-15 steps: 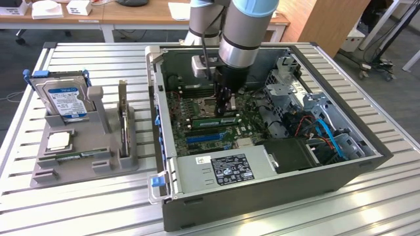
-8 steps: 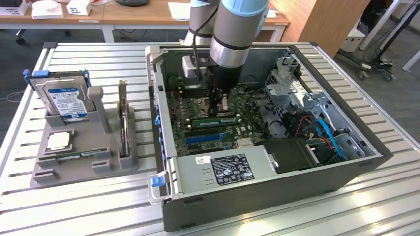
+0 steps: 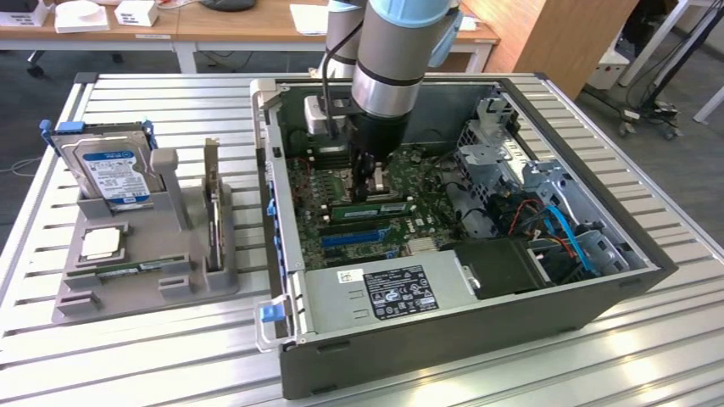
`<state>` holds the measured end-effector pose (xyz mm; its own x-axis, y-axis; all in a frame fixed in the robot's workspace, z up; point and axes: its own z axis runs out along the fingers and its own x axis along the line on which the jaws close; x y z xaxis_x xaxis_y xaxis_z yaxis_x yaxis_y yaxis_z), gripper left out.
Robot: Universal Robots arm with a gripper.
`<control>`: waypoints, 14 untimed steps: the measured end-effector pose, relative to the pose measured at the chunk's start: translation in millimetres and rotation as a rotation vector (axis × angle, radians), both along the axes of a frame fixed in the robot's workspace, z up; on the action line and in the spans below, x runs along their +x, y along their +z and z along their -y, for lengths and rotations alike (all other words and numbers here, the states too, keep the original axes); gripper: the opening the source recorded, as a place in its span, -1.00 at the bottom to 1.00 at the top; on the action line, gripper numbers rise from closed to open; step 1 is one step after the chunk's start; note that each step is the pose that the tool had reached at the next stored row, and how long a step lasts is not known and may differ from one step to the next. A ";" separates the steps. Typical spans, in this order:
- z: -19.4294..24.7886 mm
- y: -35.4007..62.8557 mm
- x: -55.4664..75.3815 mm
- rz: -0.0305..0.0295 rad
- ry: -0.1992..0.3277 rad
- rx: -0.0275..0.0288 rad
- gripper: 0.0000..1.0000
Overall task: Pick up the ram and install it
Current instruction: 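Press down the ram until it locks into place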
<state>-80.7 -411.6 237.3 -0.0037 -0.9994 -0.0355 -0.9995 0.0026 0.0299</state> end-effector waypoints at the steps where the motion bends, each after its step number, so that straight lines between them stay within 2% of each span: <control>1: 0.1 0.0 0.0 0.0000 0.000 0.0000 -0.80; 6: 2.1 0.0 -0.2 0.0000 0.000 0.0000 -0.80; 14: 2.1 -2.3 -0.3 0.0000 0.000 -0.0001 -0.80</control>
<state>-81.0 -413.8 234.9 -0.0035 -0.9994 -0.0354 -0.9995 0.0025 0.0300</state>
